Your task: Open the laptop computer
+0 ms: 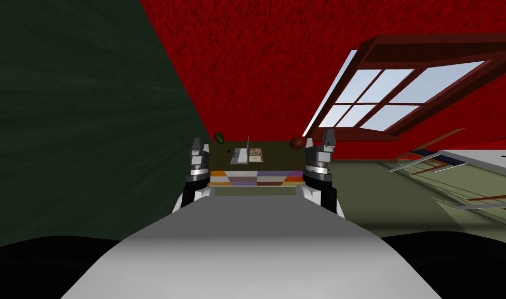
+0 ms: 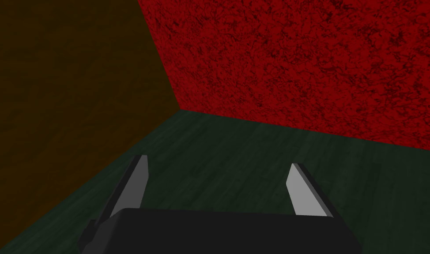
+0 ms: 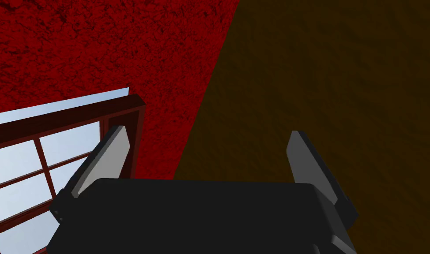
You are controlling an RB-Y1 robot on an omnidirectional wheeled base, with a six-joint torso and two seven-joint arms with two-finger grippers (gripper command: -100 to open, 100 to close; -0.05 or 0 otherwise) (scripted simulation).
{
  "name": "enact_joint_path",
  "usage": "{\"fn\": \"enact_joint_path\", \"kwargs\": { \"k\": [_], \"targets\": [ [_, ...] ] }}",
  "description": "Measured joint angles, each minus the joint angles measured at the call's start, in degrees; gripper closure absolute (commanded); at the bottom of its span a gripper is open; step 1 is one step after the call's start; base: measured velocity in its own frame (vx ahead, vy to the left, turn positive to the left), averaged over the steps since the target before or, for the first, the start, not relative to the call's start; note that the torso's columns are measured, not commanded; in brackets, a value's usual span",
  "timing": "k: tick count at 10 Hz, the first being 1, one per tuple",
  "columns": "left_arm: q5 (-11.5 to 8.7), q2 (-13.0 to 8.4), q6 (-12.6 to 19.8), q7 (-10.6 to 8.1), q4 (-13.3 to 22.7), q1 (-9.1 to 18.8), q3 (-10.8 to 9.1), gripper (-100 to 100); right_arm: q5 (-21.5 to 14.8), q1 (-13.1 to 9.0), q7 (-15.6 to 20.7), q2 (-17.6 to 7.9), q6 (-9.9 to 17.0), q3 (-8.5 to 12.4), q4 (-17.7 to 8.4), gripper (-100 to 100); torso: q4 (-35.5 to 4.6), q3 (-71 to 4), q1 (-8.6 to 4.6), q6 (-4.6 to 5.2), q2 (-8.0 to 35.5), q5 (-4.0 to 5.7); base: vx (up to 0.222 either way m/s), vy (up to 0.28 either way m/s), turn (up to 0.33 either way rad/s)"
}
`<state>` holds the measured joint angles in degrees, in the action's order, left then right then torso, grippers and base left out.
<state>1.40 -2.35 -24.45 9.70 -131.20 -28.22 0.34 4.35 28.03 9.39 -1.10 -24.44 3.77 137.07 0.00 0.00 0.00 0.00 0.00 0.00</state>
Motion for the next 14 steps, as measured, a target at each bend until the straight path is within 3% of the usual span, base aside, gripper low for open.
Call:
{"fn": "enact_joint_path", "kwargs": {
  "k": [2,9,10,11,14],
  "targets": [
    [0.0,0.0,0.0,0.0,0.0,0.0,0.0,0,0.0,0.0,0.0,0.0,0.0,0.0,0.0,0,-6.0,-12.0,0.0,0.0,6.0,0.0,0.0,0.0,0.0],
    [0.0,0.0,0.0,0.0,0.0,0.0,0.0,0,0.0,0.0,0.0,0.0,0.0,0.0,0.0,0,-35.4,-70.7,0.0,0.0,35.4,0.0,0.0,0.0,0.0],
    [0.0,0.0,0.0,0.0,0.0,0.0,0.0,-100,0.0,0.0,0.0,0.0,0.0,0.0,0.0,0,-39.6,-79.2,0.0,0.0,39.6,0.0,0.019,-0.026,-0.029],
    [0.1,-1.2,0.3,0.02,0.2,0.0,-0.17,-100,0.0,0.0,0.0,0.0,0.0,0.0,0.0,0,-41.5,-83.2,-0.07,0.01,41.5,0.01,0.038,-0.045,-0.026],
    [0.6,-3.9,2.9,0.39,1.3,0.7,-0.88,-100,0.0,0.0,0.0,0.0,0.0,0.0,0.0,0,-42.2,-84.6,-0.11,0.0,42.2,0.04,0.048,-0.077,-0.041]
  ]
}}
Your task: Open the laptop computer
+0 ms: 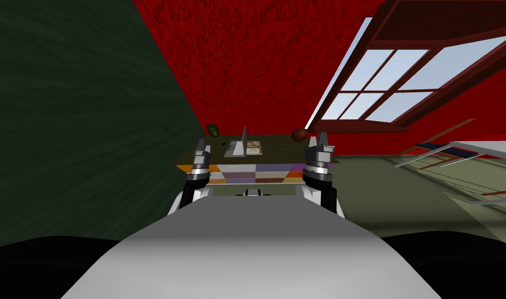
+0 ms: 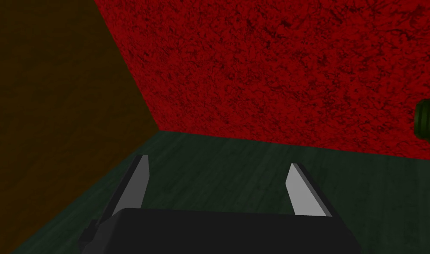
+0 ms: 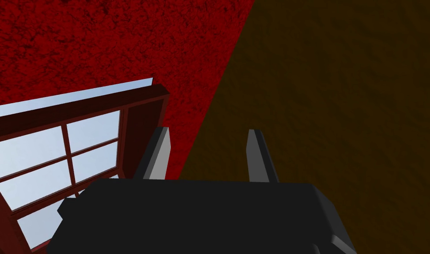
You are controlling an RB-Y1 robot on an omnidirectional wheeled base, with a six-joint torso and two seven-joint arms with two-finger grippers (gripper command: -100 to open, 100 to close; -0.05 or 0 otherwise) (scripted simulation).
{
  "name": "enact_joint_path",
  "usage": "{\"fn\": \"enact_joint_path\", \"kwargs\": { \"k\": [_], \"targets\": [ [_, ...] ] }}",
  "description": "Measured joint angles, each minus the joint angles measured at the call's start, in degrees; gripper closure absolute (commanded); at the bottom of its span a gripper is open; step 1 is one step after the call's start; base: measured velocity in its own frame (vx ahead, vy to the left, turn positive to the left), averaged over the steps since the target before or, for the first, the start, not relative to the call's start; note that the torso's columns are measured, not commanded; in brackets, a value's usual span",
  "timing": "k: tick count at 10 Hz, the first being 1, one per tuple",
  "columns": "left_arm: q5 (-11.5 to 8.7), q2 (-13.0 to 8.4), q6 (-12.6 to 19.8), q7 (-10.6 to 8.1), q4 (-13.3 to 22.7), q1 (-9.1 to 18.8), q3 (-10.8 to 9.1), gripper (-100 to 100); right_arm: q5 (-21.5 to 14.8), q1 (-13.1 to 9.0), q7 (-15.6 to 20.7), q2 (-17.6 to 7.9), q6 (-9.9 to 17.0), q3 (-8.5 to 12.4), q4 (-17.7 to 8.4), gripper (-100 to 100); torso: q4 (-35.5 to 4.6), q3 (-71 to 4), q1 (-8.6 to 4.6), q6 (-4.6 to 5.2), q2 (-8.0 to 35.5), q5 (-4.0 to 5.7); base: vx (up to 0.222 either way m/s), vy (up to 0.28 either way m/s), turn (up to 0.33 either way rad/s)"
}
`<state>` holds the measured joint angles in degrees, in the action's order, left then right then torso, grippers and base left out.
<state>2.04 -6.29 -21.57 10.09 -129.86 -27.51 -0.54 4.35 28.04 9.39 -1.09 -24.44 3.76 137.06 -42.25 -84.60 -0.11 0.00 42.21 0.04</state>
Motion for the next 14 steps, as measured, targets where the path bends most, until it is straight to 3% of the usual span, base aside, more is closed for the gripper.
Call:
{"fn": "enact_joint_path", "kwargs": {
  "k": [3,14],
  "targets": [
    [0.5,-1.0,2.8,0.33,1.3,1.0,-0.85,-100,0.0,0.0,0.0,0.0,0.0,0.0,0.0,0,0.0,0.0,0.13,0.0,0.1,-0.04,0.053,-0.07,-0.034],
    [2.8,-0.1,13.8,1.84,5.9,3.7,-3.66,-100,0.0,0.0,0.0,0.0,0.0,0.0,0.0,0,0.0,0.0,0.14,0.0,0.1,-0.04,0.057,-0.068,-0.038]
  ]
}}
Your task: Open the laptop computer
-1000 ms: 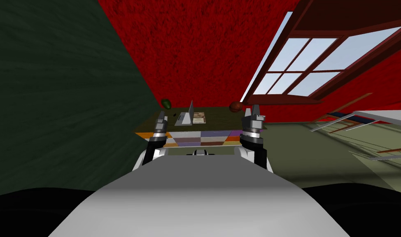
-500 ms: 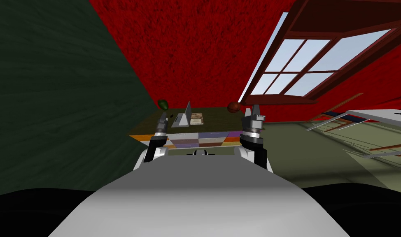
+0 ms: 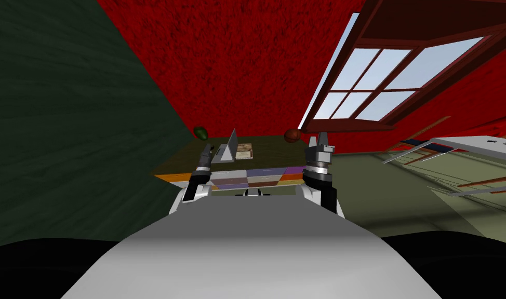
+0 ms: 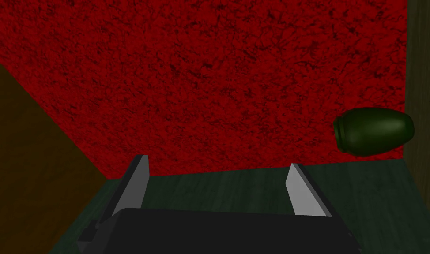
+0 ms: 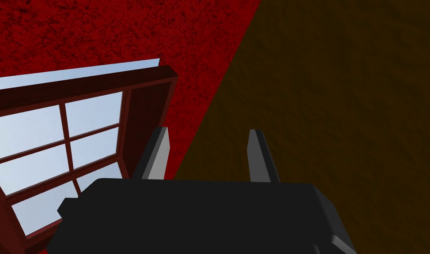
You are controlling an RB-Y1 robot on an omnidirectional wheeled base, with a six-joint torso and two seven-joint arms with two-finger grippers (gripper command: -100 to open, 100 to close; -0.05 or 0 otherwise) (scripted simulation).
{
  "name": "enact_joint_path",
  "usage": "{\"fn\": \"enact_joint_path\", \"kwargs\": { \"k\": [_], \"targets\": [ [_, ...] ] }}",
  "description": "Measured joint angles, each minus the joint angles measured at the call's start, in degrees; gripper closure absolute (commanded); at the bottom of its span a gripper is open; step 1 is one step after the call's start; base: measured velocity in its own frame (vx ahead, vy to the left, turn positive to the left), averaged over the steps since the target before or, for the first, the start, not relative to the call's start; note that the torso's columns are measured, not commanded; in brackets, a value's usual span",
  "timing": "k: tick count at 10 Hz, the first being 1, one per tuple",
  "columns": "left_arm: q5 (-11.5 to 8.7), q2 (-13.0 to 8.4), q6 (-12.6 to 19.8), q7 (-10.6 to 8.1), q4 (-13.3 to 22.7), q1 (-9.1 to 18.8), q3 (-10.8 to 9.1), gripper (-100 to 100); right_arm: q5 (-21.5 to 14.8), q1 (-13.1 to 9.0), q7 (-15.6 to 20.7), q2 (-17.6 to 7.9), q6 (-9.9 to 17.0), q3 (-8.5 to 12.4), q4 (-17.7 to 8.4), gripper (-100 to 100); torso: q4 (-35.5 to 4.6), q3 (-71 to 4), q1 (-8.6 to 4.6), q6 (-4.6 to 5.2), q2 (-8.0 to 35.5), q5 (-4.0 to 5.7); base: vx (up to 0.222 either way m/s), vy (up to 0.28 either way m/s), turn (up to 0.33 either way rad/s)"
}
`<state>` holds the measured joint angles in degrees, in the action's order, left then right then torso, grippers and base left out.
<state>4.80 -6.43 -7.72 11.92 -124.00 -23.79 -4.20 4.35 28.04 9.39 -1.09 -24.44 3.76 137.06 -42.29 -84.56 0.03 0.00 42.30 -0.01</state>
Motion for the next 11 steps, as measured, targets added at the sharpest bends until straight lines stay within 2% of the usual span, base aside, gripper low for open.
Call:
{"fn": "enact_joint_path", "kwargs": {
  "k": [5,11],
  "targets": [
    [1.5,0.5,5.8,1.07,2.5,1.7,-1.24,-100,0.0,0.0,0.0,0.0,0.0,0.0,0.0,0,0.0,0.0,-0.03,0.0,0.0,0.01,0.064,-0.08,-0.048],
    [2.3,-0.5,12.3,1.56,4.8,3.2,-3.11,-100,0.0,0.0,0.0,0.0,0.0,0.0,0.0,0,0.0,0.0,-0.01,0.0,0.0,0.0,0.059,-0.066,-0.04]
  ]
}}
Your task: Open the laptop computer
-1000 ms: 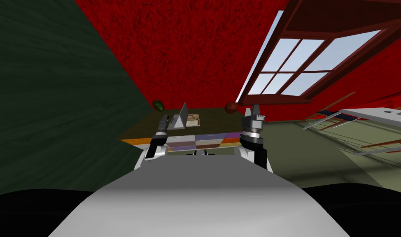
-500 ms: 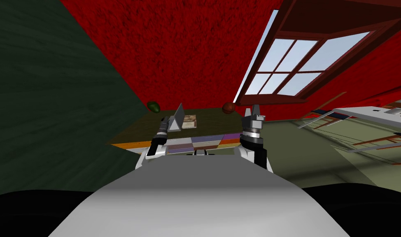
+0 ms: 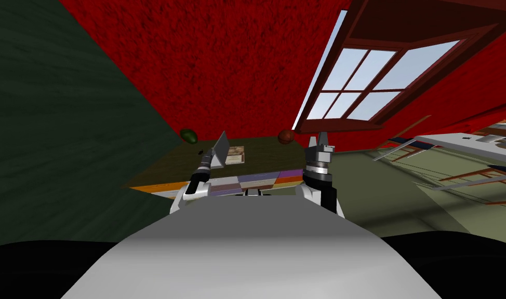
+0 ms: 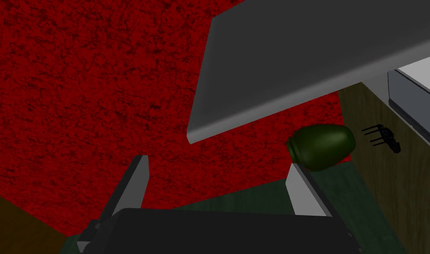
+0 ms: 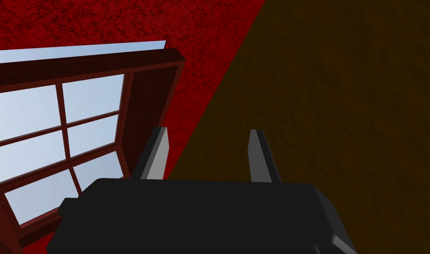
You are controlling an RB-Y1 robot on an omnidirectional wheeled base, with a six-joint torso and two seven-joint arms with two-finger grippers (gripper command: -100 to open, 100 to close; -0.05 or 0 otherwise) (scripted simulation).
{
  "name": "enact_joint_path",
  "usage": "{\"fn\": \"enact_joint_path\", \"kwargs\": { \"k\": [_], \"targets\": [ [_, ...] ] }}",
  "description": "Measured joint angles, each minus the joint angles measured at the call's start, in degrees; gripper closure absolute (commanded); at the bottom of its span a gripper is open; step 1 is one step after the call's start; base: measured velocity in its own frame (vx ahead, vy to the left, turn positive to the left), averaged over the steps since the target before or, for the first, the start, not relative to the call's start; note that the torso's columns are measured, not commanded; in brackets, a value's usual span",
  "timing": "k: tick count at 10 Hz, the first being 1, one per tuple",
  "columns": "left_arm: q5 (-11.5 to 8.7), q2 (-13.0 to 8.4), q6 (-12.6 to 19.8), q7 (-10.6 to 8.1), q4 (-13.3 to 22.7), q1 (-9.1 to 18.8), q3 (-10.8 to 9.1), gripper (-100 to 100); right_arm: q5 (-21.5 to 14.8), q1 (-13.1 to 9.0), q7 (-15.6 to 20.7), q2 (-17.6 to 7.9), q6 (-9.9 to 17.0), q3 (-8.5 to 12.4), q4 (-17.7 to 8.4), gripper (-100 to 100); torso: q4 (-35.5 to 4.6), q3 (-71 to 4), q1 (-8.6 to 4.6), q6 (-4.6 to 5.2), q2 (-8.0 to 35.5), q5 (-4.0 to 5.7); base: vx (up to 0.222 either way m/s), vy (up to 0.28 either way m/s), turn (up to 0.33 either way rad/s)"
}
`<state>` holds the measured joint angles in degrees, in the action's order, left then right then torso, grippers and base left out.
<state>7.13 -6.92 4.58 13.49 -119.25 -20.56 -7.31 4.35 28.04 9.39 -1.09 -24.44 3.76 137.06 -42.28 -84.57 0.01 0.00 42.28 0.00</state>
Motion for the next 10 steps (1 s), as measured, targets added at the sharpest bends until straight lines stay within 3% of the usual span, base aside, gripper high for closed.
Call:
{"fn": "enact_joint_path", "kwargs": {
  "k": [3,5,6,8,10],
  "targets": [
    [0.7,-0.2,2.9,0.49,1.8,0.7,-0.8,-100,0.0,0.0,0.0,0.0,0.0,0.0,0.0,0,0.0,0.0,0.0,0.0,0.1,0.0,0.048,-0.058,-0.021],
    [0.7,-0.2,3.8,0.57,0.7,0.4,-0.85,-100,0.0,0.0,0.0,0.0,0.0,0.0,0.0,0,0.0,-0.1,0.16,0.0,-0.2,-0.04,0.089,0.0,-0.024],
    [0.7,-0.2,4.0,0.58,0.6,0.4,-0.87,100,0.0,0.0,0.0,0.0,0.0,0.0,0.0,0,0.0,0.0,0.06,0.01,0.0,-0.03,-0.002,-0.003,0.013],
    [0.1,0.1,4.2,0.26,0.6,0.5,-0.87,100,0.0,0.0,0.0,0.0,0.0,0.0,0.0,0,-0.1,0.2,0.19,-0.03,0.2,-0.2,-0.01,0.1,0.03],
    [-1.9,1.4,5.2,-1.79,0.0,1.2,-0.7,100,0.0,0.0,0.0,0.0,0.0,0.0,0.0,0,0.1,0.1,0.32,-0.02,0.2,-0.32,-0.024,0.128,0.017]
  ]
}}
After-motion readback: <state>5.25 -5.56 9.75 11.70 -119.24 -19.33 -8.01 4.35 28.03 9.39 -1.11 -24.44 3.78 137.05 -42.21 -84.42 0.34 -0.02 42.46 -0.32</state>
